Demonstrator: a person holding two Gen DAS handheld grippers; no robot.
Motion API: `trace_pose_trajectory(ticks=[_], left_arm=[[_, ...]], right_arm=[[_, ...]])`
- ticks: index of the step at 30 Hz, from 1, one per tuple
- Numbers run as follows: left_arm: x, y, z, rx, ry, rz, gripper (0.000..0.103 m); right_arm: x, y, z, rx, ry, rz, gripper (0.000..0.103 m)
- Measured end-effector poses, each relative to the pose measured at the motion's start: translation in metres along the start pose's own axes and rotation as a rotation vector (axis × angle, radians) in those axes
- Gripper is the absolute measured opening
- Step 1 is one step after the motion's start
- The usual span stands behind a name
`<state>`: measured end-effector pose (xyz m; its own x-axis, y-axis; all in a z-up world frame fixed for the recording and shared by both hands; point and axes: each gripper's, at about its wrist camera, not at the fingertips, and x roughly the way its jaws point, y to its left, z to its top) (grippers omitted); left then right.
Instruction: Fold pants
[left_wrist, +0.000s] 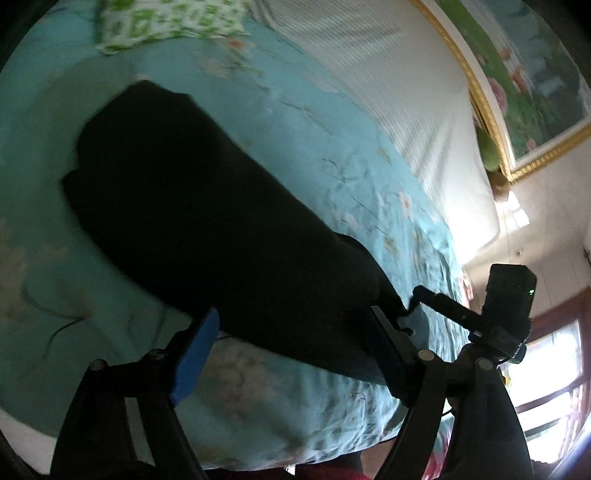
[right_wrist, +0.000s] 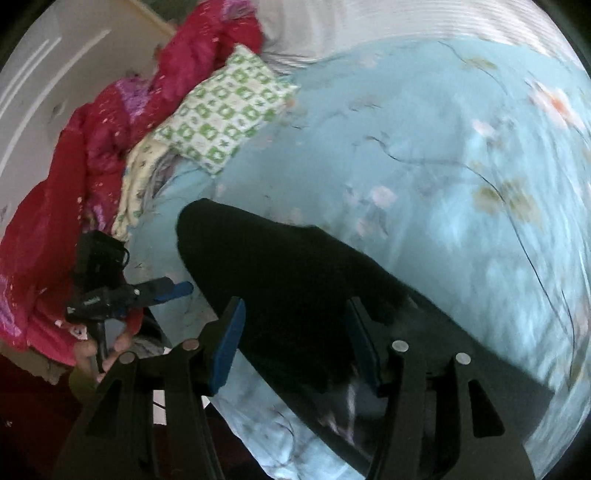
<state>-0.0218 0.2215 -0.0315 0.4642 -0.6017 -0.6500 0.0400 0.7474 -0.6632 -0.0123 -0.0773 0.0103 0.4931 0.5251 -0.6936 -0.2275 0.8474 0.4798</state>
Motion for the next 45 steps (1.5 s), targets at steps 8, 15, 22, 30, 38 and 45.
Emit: trace_pose_trajectory(ticks=[8,15,22,30,38,45], left_arm=[[-0.023,0.041,0.008,-0.156,-0.073,0.076,0.082],[-0.024,0.082,0.026,-0.304,-0.095,0.089,0.082],[-0.014,0.101,0.027,-0.380,-0.083,0.067,0.082],[-0.012,0.112,0.026,-0.399,-0.127,0.041,0.082],[-0.006,0.111,0.035,-0.371,-0.170,0.023,0.081],[-0.005,0.104,0.045,-0.307,-0.182,0.027,0.048]], right_arm=[[0.055,0.031,0.034,-0.115,0.074,0.027,0.058],[0.097,0.050,0.063,-0.181,0.145,0.045,0.058],[0.156,0.075,0.104,-0.330,0.270,0.082,0.058],[0.231,0.086,0.132,-0.409,0.417,0.131,0.058],[0.275,0.096,0.131,-0.424,0.508,0.190,0.042],[0.261,0.101,0.129,-0.400,0.460,0.224,0.018]])
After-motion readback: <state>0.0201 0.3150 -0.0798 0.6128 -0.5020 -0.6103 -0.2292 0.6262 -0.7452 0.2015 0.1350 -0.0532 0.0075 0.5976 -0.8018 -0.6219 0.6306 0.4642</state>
